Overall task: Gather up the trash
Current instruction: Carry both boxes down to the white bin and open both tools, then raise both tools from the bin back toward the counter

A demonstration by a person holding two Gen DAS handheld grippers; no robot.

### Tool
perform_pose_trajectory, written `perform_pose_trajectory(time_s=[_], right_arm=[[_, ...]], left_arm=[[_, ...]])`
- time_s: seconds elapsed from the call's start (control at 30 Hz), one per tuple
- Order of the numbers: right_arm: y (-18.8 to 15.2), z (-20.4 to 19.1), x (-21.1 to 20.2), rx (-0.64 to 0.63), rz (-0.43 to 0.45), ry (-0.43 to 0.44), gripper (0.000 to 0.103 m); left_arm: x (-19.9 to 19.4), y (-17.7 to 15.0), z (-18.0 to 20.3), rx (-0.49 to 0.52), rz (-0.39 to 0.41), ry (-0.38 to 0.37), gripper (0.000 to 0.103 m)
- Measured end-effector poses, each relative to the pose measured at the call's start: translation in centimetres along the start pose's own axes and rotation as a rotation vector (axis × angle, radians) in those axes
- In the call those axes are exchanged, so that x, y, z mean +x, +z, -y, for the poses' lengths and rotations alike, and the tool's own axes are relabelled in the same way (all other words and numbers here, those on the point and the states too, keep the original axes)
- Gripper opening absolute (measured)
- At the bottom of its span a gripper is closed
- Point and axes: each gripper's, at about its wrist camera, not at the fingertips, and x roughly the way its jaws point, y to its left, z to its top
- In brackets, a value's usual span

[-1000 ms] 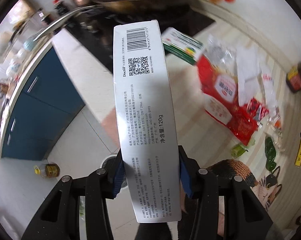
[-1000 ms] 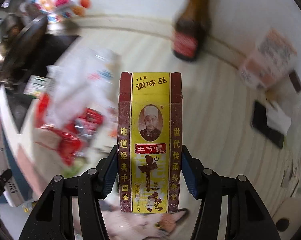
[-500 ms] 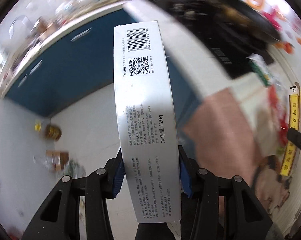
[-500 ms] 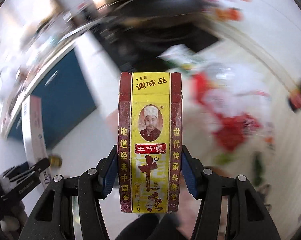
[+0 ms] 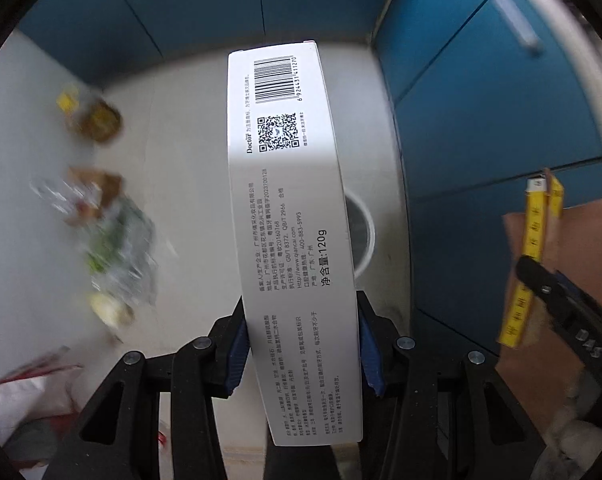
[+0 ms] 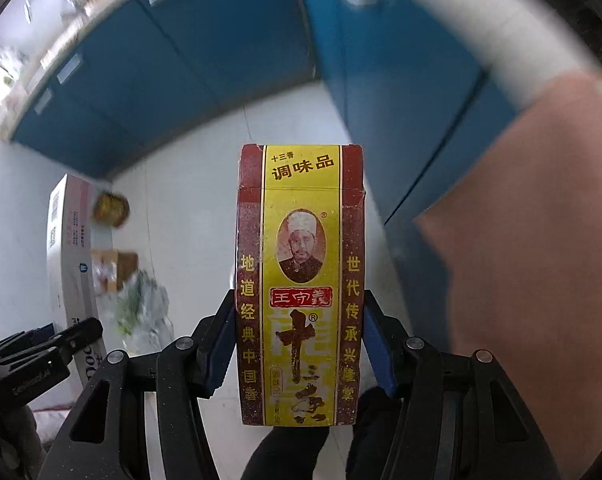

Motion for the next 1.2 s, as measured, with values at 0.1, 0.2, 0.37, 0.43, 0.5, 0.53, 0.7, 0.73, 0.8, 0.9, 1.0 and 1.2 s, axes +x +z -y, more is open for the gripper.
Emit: perform_pose_trajectory(time_s=[0.1,0.2,0.37,0.43,0.5,0.53,0.7,0.73,0.8,0.9,1.0,1.2], right_arm=[[-0.5,0.5,8.4,0.015,-0.065,0.011,0.059],[-1.3,1.8,16.9,0.031,-0.135,0.039,0.059],[-2.0,4.6,27.5,0.012,-0.204,0.085,0.059],[-2.0,5.6,30.8,0.001,-0.229,0.116,0.059],[-1.9,5.8,33.6,-0.013,-0.25,0.133,0.06],[-2.1,6.1,34.7,-0.02,-0.264,0.146,0.06],[-2.3,6.4,39.2,-0.049,-0.356,0.191,0.064],[-2.3,6.1,39.5,-0.051,-0.363,0.184,0.068],[-2.2,5.5,39.0,-0.041,-0.354,0.171,0.086],[-2.2,5.4,36.9,-0.023,-0.336,0.153,0.089],[-2.3,4.8,33.4,-0.058,-0.295,0.093,0.093],[-2.8,1.8,22.0,-0.144,-0.169,-0.02,0.102]], left_arm=[[8.7,1.3,-1.3,-0.026,-0.11,-0.087,0.044],[16.5,2.5,-2.1,-0.044,-0.197,-0.174,0.044],[28.2,3.9,-2.7,-0.073,-0.298,-0.243,0.044],[31.6,4.1,-2.8,-0.078,-0.336,-0.241,0.044],[33.7,4.2,-2.9,-0.087,-0.359,-0.259,0.045],[34.3,4.2,-2.9,-0.092,-0.365,-0.271,0.045],[34.2,3.9,-3.5,-0.095,-0.331,-0.232,0.092],[33.5,3.8,-3.8,-0.087,-0.301,-0.216,0.096],[31.6,3.1,-4.5,-0.08,-0.259,-0.152,0.097],[28.3,2.7,-5.1,-0.076,-0.194,-0.063,0.097],[23.3,1.1,-5.8,-0.067,-0.09,0.057,0.097],[12.7,-1.1,-5.4,-0.048,0.124,0.143,0.097]])
